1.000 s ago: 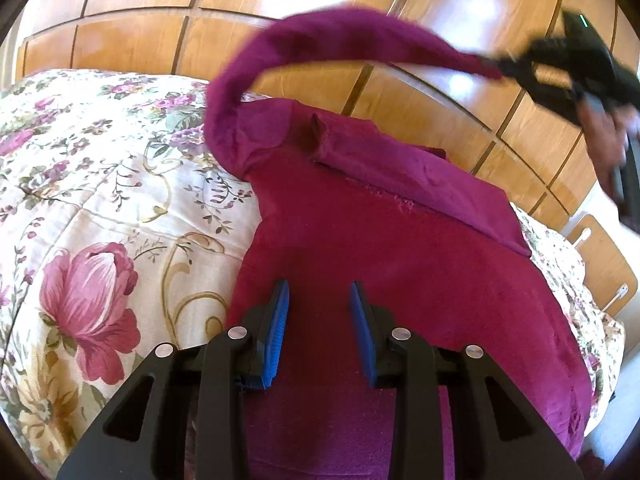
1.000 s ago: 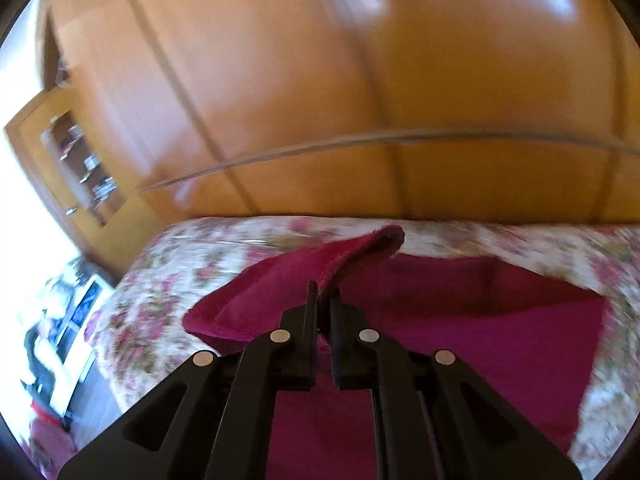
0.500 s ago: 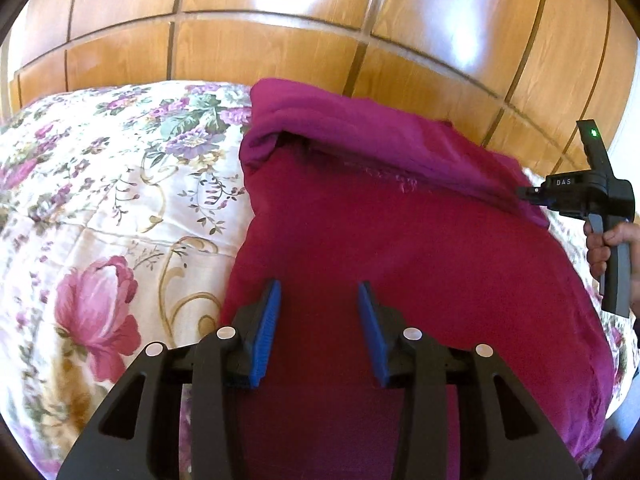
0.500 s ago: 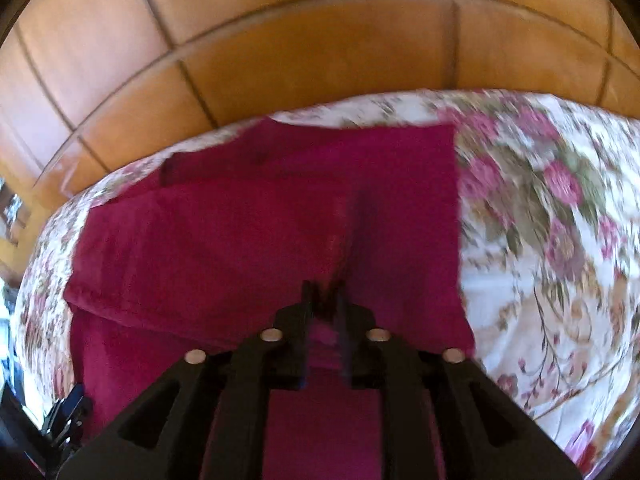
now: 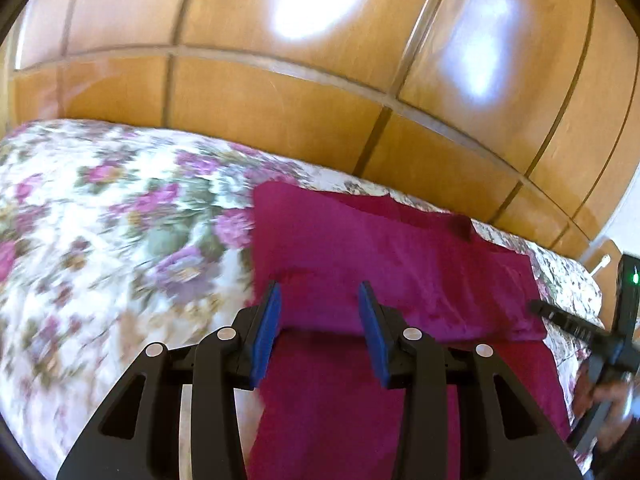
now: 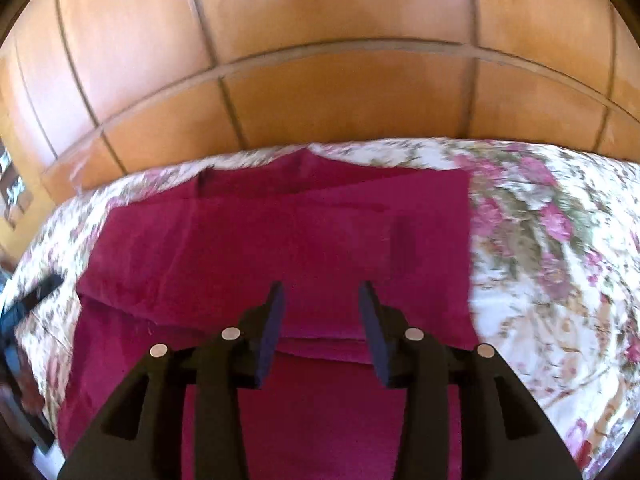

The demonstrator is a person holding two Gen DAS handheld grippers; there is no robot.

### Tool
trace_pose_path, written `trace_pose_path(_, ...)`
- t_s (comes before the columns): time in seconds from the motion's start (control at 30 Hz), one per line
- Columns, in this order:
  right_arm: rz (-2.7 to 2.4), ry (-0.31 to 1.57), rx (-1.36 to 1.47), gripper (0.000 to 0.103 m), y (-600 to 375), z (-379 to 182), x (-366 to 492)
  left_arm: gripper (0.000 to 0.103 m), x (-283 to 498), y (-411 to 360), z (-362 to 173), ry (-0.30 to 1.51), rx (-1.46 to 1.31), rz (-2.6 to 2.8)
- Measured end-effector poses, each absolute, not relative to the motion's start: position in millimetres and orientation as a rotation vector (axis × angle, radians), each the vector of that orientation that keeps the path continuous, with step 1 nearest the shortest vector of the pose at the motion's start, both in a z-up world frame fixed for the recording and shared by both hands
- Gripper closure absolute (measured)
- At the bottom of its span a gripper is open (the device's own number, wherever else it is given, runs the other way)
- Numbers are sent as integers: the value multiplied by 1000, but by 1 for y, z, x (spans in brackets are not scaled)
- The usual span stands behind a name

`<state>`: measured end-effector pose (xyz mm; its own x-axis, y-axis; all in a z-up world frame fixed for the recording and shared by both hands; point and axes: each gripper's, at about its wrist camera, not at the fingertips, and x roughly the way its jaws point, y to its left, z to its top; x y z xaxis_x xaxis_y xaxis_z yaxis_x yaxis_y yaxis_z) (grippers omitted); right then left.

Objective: Fold small clothes

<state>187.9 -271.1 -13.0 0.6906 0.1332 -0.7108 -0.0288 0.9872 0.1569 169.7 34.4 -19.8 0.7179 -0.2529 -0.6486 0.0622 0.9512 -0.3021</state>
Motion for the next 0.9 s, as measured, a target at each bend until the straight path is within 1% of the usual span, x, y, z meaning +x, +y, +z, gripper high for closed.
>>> trace_pose_path(0.03, 80, 812, 117, 63, -266, -20, 192, 64, 178, 33, -24, 771, -263, -171)
trace_pose_path(0.13, 19, 839, 65, 61, -263, -50, 196, 64, 195, 28, -59, 893, -250, -174)
trace_pose_path(0.2, 34, 783, 80, 61, -267, -60, 190, 64, 188, 28, -70, 885, -241, -193)
trace_pose_path(0.4, 42, 767, 111, 60, -272, -62, 190, 64, 170, 36, -69, 865, -282, -203)
trace_pose_path(0.53, 49, 760, 127, 60, -274, -61, 189, 64, 167, 33, -47, 832, -263, -181)
trace_pose_path(0.63, 47, 758, 122, 60, -273, -61, 188, 64, 185, 20, -29, 786, -202, -183)
trace_pose_path(0.7, 45, 757, 122, 60, -273, -61, 188, 64, 199, 11, -26, 781, -164, -175)
trace_pose_path(0.83, 41, 754, 117, 60, -272, -62, 188, 64, 234, -3, -39, 826, -111, -131)
trace_pose_path(0.87, 42, 753, 119, 60, -272, -62, 188, 64, 243, -3, -50, 857, -107, -105)
trace_pose_path(0.9, 42, 753, 121, 59, -272, -62, 188, 61, 252, -1, -63, 887, -114, -92)
